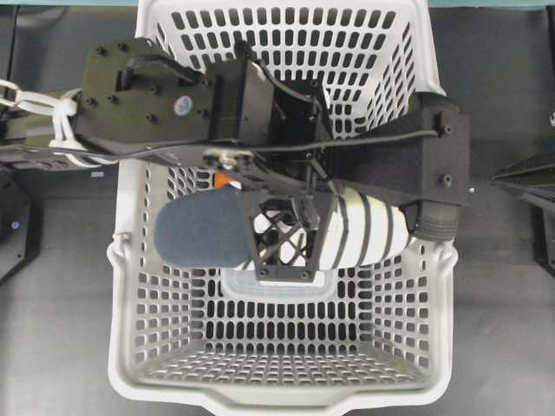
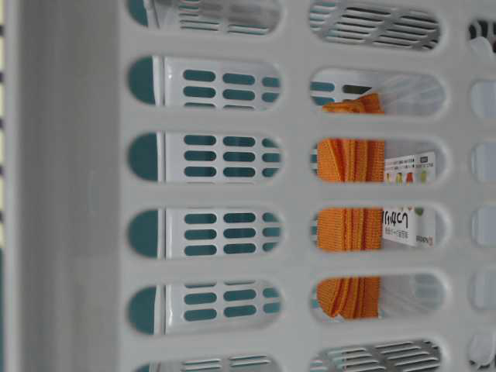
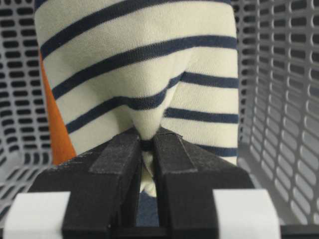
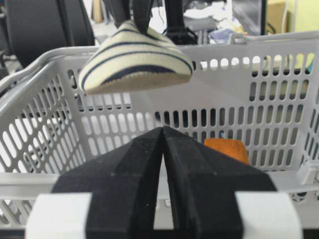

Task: Pick up the slipper from the shopping basket with the left arm.
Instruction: 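Hold the slipper raised above the basket with the left gripper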

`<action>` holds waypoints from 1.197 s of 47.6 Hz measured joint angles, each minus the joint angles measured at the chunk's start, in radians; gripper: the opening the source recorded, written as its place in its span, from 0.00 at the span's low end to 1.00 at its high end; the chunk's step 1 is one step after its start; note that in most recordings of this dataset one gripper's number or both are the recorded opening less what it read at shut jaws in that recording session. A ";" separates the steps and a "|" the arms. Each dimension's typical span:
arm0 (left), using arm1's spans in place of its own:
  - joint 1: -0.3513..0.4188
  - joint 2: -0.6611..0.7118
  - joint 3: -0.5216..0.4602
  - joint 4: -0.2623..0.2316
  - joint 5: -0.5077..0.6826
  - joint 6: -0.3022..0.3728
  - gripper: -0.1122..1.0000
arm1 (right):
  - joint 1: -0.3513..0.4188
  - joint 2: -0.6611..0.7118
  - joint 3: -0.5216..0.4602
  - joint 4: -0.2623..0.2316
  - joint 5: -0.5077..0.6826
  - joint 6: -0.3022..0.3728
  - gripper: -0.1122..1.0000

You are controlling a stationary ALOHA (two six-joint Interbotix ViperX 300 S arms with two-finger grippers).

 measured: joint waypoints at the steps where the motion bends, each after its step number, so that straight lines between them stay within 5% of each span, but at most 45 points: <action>1: 0.002 0.000 0.006 0.000 -0.009 0.002 0.15 | 0.002 0.000 0.000 0.000 0.000 -0.002 0.10; 38: 0.002 -0.133 0.336 0.000 -0.222 -0.002 0.15 | 0.002 -0.002 0.000 0.000 0.000 0.000 0.10; 57: -0.005 -0.147 0.368 0.000 -0.267 -0.002 0.15 | 0.000 -0.002 0.000 0.000 0.000 0.002 0.10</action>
